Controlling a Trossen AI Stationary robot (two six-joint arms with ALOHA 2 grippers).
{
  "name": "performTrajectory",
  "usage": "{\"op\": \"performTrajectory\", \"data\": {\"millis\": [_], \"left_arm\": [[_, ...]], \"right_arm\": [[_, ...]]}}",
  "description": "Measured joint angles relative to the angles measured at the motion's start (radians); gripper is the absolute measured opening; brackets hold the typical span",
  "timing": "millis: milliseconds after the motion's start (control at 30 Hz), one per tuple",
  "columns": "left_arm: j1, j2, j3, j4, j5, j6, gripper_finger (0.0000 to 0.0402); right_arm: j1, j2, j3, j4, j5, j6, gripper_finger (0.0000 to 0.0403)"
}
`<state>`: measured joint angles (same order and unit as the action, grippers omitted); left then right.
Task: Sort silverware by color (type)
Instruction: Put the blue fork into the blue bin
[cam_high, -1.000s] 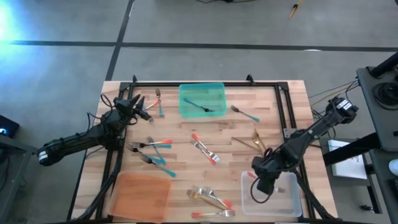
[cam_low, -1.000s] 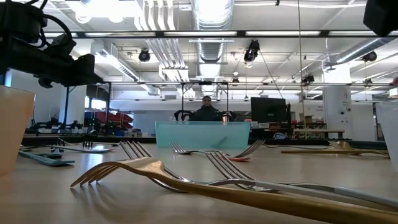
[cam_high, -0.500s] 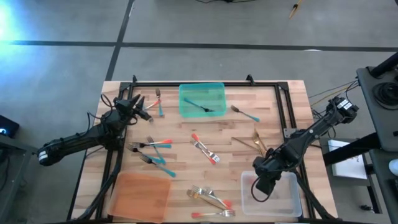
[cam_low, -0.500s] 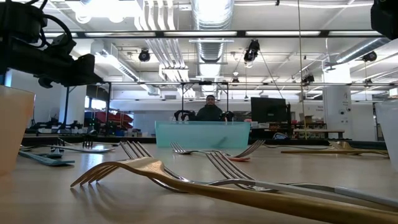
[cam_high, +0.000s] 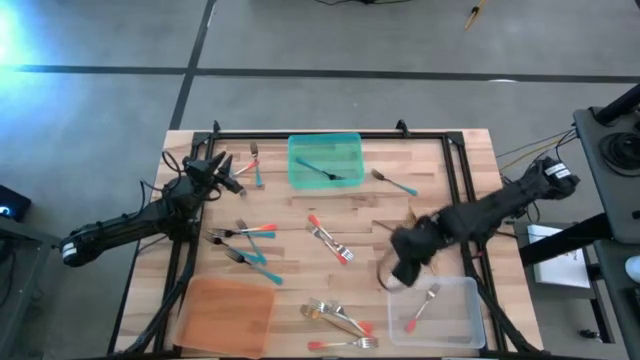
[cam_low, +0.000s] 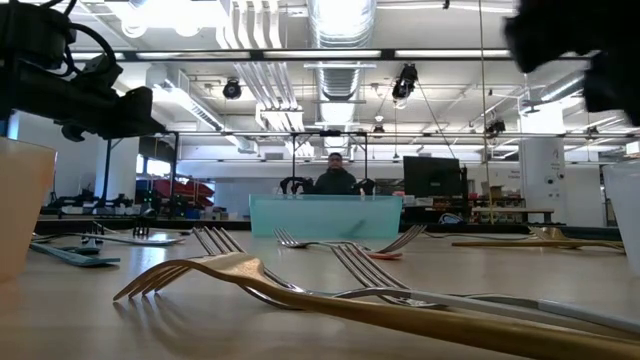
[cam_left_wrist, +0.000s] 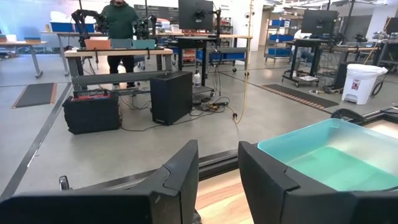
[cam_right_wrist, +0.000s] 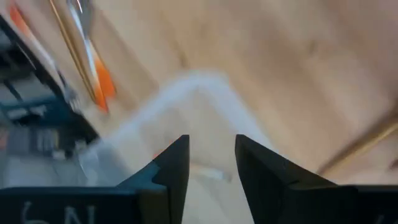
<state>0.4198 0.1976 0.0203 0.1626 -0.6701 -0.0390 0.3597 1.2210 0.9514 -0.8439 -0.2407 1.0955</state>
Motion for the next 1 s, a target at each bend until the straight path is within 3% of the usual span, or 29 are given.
{"op": "performTrajectory", "data": {"millis": [100,300,567,733,1000], "left_arm": [[0.0,0.001,0.0,0.0,0.0,0.0,0.0098],[0.0,0.004,0.0,0.0,0.0,0.0,0.0097],[0.0,0.004,0.0,0.0,0.0,0.0,0.0098],[0.0,0.004,0.0,0.0,0.0,0.0,0.0098],[0.0,0.004,0.0,0.0,0.0,0.0,0.0097]], "right_arm": [[-0.137,-0.002,0.039,-0.062,0.03,-0.153,0.0108],[-0.484,0.012,0.049,-0.183,0.186,-0.456,0.0107],[-0.934,0.173,0.042,-0.142,0.124,-0.849,0.0109],[-1.045,0.328,0.061,-0.135,0.102,-1.016,0.0109],[-1.052,0.508,0.194,-0.128,0.121,-1.136,0.0109]]}}
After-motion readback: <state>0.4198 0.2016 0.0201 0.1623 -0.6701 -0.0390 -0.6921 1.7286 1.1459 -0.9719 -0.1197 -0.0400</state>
